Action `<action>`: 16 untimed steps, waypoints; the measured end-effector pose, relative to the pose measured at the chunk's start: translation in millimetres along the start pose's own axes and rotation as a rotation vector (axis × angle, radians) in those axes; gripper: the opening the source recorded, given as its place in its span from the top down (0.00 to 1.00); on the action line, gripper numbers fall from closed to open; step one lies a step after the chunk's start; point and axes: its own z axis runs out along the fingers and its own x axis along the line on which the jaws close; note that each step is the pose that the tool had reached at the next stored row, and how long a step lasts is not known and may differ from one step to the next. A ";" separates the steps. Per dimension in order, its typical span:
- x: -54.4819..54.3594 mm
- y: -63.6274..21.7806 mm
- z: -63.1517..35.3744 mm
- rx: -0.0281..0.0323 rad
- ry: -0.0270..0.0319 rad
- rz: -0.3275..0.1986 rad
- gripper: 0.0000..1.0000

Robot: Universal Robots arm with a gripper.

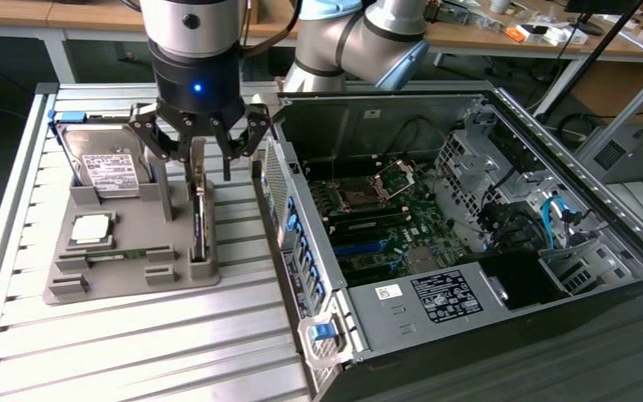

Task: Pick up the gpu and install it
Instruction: 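Pick up the gpu and move the gpu toward the slot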

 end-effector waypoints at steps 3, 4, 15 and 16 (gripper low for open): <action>0.0 -0.1 1.1 -0.0007 0.0000 0.000 0.52; 0.0 -0.1 1.4 -0.0008 0.0001 0.000 0.52; 0.1 -0.4 5.9 -0.0030 0.0002 0.000 0.52; 0.1 -0.4 6.2 -0.0031 0.0002 0.000 0.52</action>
